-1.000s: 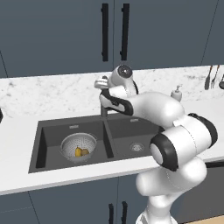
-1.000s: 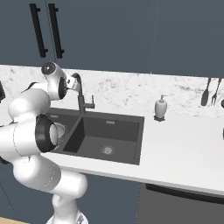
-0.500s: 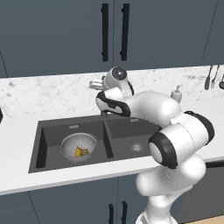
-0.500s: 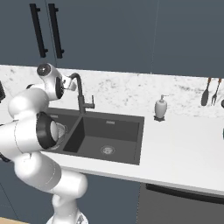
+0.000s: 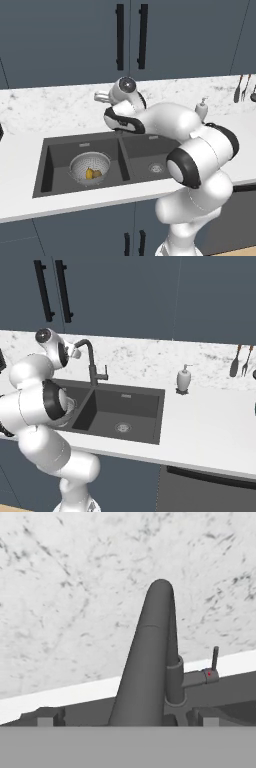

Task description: Put the colander in the sink, put the kiwi, pear in the colander, and turn on the sink faucet and pour water over the colander.

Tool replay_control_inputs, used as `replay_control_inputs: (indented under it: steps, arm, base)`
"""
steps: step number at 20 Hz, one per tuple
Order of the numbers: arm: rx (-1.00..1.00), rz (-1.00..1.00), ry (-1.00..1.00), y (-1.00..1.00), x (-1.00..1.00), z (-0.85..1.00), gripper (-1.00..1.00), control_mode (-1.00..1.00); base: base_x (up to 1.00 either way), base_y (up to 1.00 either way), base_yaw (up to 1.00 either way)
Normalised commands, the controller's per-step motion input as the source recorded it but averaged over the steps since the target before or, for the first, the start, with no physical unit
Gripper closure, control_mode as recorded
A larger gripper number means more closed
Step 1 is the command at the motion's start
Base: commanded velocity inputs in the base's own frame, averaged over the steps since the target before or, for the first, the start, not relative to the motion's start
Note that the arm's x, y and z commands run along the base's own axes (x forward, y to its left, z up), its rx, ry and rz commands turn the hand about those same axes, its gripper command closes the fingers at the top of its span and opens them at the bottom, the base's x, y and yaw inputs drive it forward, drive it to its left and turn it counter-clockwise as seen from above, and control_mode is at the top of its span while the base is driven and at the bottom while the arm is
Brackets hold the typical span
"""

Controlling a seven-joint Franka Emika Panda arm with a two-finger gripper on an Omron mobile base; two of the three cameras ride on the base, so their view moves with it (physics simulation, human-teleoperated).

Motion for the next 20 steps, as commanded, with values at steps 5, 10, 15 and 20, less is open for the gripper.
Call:
replay_control_inputs:
  steps: [5,10,15,20]
  arm:
    - [0.00,0.00,0.00,0.02,0.39,0.00,-1.00,-1.00]
    - [0.00,0.00,0.00,0.01,0.39,0.00,-1.00,-1.00]
    - [0.00,0.00,0.00,0.00,0.38,0.00,-1.00,-1.00]
    - [0.00,0.00,0.00,0.00,0.27,0.00,-1.00,-1.00]
  base:
    - [0.00,0.00,0.00]
    - [0.00,0.00,0.00]
    - [0.00,0.00,0.00]
    - [0.00,0.00,0.00]
